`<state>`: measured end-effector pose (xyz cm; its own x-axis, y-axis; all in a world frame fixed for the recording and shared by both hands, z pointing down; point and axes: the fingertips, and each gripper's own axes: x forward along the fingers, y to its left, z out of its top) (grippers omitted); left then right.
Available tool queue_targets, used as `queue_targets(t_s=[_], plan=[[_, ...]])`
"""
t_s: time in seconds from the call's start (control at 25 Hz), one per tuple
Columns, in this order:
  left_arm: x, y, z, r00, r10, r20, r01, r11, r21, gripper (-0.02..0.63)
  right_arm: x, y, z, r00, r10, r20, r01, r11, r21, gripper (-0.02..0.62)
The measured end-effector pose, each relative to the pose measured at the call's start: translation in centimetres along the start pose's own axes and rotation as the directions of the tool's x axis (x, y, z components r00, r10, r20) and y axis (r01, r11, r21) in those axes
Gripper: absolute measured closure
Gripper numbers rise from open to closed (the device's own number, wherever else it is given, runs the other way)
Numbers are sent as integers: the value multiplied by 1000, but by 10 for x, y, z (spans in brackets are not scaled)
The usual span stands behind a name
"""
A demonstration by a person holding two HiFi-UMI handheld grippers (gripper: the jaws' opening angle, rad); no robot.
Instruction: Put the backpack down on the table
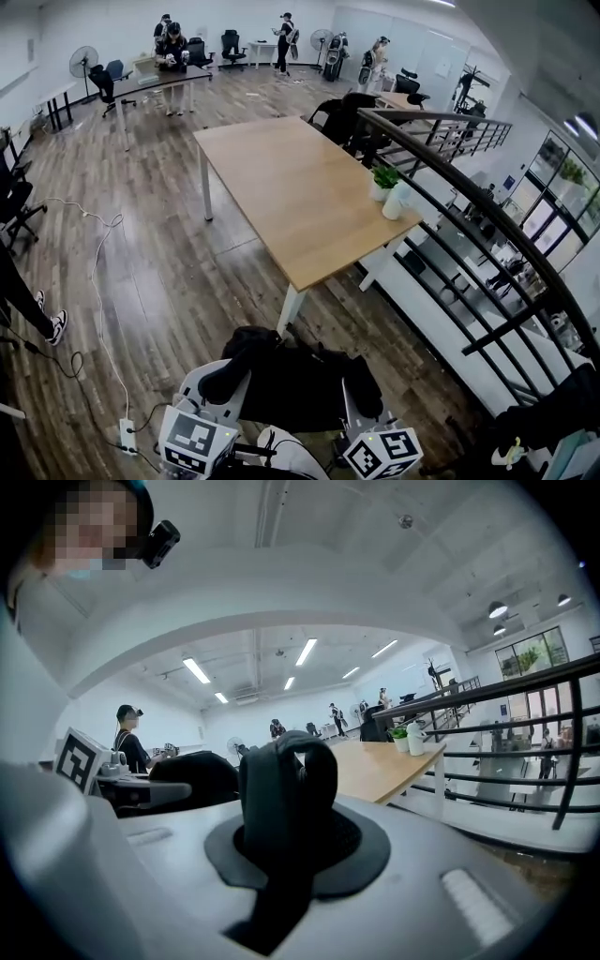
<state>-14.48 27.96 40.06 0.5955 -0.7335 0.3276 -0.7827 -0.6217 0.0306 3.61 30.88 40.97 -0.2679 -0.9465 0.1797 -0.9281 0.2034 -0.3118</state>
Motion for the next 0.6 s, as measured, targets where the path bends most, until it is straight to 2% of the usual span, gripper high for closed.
queue_targets(t_s=[0.28,0.6], plan=[[65,12,32,999,44,11,-44,999,-17,548,58,-44,41,999,44,7,-44,999,-15,541],[107,15,52,997,76,28,-76,997,-15,548,96,-80,60,996,85,2,-84,996,-29,541]])
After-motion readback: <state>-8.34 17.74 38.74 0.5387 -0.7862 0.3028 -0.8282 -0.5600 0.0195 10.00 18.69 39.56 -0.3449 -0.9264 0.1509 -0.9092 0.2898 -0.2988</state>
